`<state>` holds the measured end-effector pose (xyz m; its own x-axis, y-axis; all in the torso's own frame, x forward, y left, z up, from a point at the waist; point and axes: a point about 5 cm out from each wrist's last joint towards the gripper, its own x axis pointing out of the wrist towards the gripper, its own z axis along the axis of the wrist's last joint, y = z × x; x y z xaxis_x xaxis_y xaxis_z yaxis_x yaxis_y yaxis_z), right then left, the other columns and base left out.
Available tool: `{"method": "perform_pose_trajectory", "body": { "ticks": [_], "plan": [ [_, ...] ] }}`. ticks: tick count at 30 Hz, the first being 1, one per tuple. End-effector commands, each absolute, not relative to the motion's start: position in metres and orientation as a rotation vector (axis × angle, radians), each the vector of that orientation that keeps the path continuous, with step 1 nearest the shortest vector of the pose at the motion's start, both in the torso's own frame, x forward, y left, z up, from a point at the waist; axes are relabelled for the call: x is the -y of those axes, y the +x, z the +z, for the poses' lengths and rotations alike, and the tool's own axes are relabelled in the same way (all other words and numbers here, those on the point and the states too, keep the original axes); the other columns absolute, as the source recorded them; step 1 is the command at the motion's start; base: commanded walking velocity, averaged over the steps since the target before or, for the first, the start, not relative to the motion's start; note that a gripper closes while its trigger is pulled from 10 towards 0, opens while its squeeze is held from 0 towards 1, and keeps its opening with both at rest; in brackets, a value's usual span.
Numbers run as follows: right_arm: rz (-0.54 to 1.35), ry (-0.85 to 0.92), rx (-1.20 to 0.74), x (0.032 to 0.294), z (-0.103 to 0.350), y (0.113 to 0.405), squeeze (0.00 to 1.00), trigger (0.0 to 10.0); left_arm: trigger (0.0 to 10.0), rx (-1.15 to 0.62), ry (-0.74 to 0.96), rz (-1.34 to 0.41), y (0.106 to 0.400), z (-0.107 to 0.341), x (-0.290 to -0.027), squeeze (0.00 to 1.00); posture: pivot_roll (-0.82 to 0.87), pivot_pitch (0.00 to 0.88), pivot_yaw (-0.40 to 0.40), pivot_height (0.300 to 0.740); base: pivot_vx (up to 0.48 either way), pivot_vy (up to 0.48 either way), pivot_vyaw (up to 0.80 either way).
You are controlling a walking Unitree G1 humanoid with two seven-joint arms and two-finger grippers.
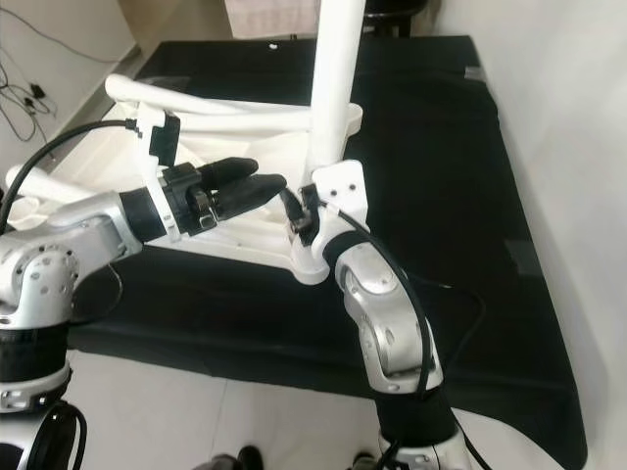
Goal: Building children table
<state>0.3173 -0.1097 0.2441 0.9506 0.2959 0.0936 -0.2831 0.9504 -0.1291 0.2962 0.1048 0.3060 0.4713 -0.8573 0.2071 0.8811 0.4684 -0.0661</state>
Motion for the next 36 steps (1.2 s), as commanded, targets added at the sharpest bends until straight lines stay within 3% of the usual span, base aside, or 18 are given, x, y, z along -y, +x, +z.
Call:
{"method": "perform_pose_trajectory", "body": {
  "ticks": [1,7,8,9,10,15,16,22,23,28,32,36],
  "plan": [
    [0.104,-0.165,-0.09,0.136,0.204,0.324,0.0,0.0,10.0,0.134,-0.174,-1.074,0.292,0.303,-0.108,0.0,-0.02,0.275,0.053,0.74,0.0,0.0,0.0],
    [0.213,-0.129,-0.031,0.129,0.216,0.329,0.0,0.0,10.0,0.058,-0.136,-1.084,0.268,0.277,-0.117,0.0,-0.02,0.274,0.063,0.74,0.0,0.0,0.0],
    [0.216,-0.127,-0.016,0.131,0.219,0.331,0.0,7.8,10.0,0.046,-0.138,-1.058,0.265,0.272,-0.119,0.0,-0.02,0.276,0.06,0.74,0.0,0.0,0.0],
    [0.216,-0.127,-0.016,0.131,0.219,0.331,0.0,7.8,10.0,0.046,-0.138,-1.058,0.265,0.272,-0.119,0.0,-0.02,0.276,0.06,0.74,0.0,0.0,0.0],
    [0.227,-0.129,-0.003,0.134,0.222,0.334,0.0,10.0,10.0,0.031,-0.123,-1.017,0.261,0.264,-0.123,0.0,-0.02,0.277,0.059,0.74,0.0,0.0,0.0],
    [0.282,-0.1,0.038,0.137,0.23,0.338,0.0,10.0,10.0,-0.003,-0.093,-0.942,0.252,0.248,-0.129,0.0,-0.02,0.28,0.055,0.74,0.0,0.0,0.0],
    [0.367,-0.064,0.071,0.136,0.234,0.337,1.0,10.0,10.0,-0.039,-0.081,-0.895,0.242,0.234,-0.133,0.0,-0.01,0.283,0.049,0.74,0.0,0.0,0.0],
    [0.531,-0.021,0.115,0.136,0.242,0.335,1.0,10.0,10.0,-0.113,-0.059,-0.779,0.219,0.206,-0.142,0.0,-0.01,0.285,0.045,0.74,0.0,0.0,0.0],
    [0.549,-0.028,0.105,0.138,0.242,0.336,0.0,10.0,10.0,-0.13,-0.058,-0.731,0.213,0.199,-0.145,0.0,-0.01,0.286,0.042,0.74,0.0,0.0,0.0],
    [0.554,-0.034,0.078,0.139,0.241,0.339,0.0,10.0,10.0,-0.151,-0.052,-0.669,0.205,0.19,-0.148,0.0,-0.01,0.286,0.039,0.74,0.0,0.0,0.0],
    [0.496,0.136,0.065,0.141,0.243,0.345,0.0,10.0,10.0,-0.206,-0.015,-0.569,0.179,0.17,-0.151,0.0,-0.01,0.304,0.026,0.74,0.0,0.0,0.0],
    [0.517,0.231,0.086,0.139,0.248,0.343,0.0,10.0,10.0,-0.203,-0.031,-0.509,0.174,0.163,-0.152,0.0,-0.01,0.307,0.024,0.74,0.0,0.0,0.0]
  ]
}}
